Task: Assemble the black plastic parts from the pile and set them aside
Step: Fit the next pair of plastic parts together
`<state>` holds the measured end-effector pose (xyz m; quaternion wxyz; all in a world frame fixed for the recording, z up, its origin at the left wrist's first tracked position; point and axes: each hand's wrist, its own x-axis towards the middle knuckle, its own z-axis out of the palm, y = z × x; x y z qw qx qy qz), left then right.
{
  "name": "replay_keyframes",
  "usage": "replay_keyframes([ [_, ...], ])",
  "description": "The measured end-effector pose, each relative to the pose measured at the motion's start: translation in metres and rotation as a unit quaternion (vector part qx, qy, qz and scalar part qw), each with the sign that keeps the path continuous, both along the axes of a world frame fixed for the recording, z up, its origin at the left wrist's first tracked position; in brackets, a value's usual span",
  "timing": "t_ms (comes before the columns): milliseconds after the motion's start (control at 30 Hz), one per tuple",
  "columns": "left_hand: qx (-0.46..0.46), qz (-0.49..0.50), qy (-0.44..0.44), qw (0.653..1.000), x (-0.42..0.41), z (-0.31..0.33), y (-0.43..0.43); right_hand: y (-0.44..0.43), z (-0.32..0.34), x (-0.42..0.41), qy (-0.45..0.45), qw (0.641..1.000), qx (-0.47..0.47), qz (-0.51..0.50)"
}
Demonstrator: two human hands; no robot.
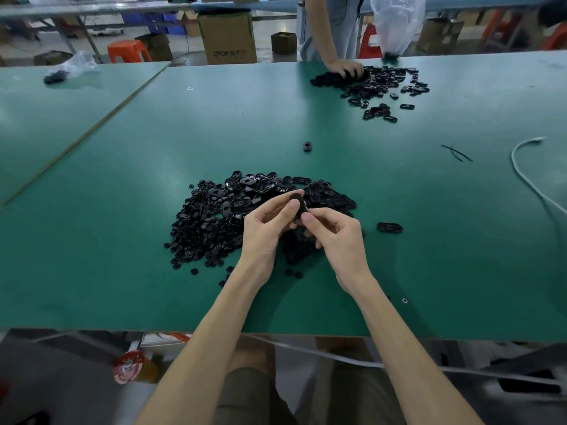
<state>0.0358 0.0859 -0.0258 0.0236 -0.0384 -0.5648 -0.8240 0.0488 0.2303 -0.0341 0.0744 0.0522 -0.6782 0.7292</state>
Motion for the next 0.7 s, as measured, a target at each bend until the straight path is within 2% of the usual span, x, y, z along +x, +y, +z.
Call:
replay_keyframes([
  [167,-0.022,-0.025,0.023,0.999,0.0011,-0.0037,0.0010,0.0005,-0.0042,-0.0020,-0.016,1.000,0.000,-0.013],
  [300,-0.031,0.004,0.030,0.999,0.0011,-0.0040,0.0003,-0.0010,-0.0059,-0.0033,-0.008,1.000,0.029,-0.004],
  [500,-0.086,0.011,0.048,0.995,0.0019,-0.0052,0.0021,0.0014,-0.0058,-0.0035,-0.004,0.997,-0.042,-0.063],
  [700,-0.110,0.029,0.048,0.992,0.0017,-0.0054,0.0028,0.0016,-0.0074,-0.0031,-0.006,0.998,-0.026,-0.065],
])
